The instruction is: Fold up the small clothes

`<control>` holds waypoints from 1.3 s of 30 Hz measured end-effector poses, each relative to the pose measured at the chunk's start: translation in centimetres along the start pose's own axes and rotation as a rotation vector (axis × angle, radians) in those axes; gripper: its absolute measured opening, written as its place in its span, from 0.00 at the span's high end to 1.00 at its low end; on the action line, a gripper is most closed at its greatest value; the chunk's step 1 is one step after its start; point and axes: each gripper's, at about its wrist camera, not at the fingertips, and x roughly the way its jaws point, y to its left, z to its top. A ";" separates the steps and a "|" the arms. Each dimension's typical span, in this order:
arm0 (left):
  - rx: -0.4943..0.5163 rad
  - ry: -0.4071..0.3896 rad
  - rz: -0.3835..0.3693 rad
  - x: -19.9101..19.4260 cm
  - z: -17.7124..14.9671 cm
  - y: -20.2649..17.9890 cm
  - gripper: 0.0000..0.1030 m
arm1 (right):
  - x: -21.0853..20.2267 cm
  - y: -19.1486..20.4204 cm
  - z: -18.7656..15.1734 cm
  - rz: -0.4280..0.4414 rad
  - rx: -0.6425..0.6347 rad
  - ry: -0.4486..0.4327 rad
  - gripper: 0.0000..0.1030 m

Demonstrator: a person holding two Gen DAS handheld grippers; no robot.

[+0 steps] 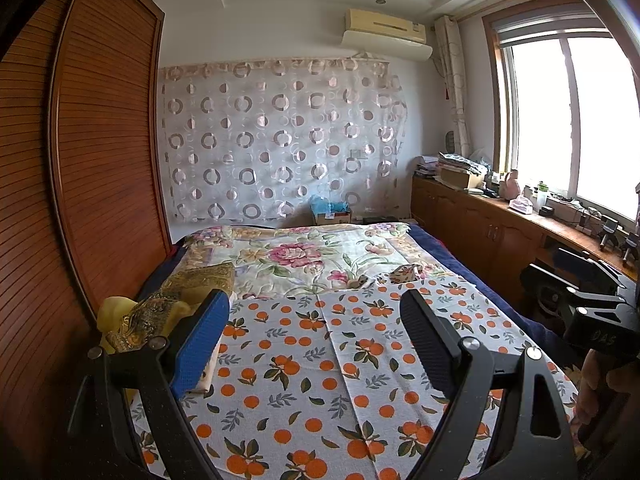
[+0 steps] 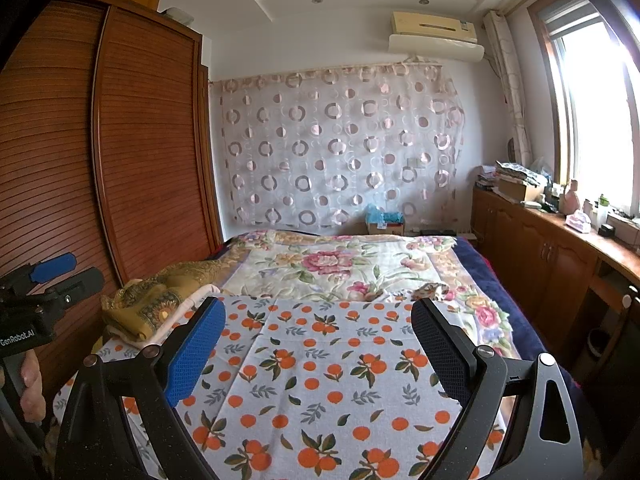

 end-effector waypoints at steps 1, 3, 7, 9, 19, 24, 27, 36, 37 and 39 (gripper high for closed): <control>0.000 -0.001 0.001 0.0 0.0 0.0 0.15 | 0.0 -0.2 0.1 0.001 0.000 0.000 0.08; -0.001 -0.002 0.000 0.0 0.0 0.0 0.15 | 0.0 -0.2 0.1 0.001 -0.001 0.000 0.08; -0.001 -0.002 0.003 0.0 0.0 0.2 0.15 | 0.0 -0.5 0.2 0.003 -0.002 0.001 0.08; -0.001 -0.001 0.003 0.0 -0.1 0.3 0.15 | 0.0 -0.5 0.1 0.002 -0.002 0.001 0.08; -0.002 -0.002 0.001 0.0 -0.1 0.3 0.15 | 0.0 -1.3 0.3 0.005 -0.003 0.004 0.08; -0.002 -0.002 0.002 0.0 -0.2 0.3 0.15 | 0.0 -1.5 0.4 0.005 -0.004 0.003 0.08; -0.003 -0.002 0.001 0.0 -0.2 0.4 0.15 | 0.0 -1.5 0.3 0.005 -0.003 0.003 0.08; -0.003 -0.005 0.002 0.0 -0.3 0.4 0.15 | 0.0 -1.5 0.3 0.006 -0.004 0.003 0.08; -0.003 -0.004 0.001 0.1 -0.2 0.4 0.15 | 0.0 -1.5 0.3 0.005 -0.004 0.003 0.08; -0.002 -0.004 0.002 0.1 -0.2 0.4 0.15 | 0.0 -1.6 0.4 0.007 -0.004 0.004 0.08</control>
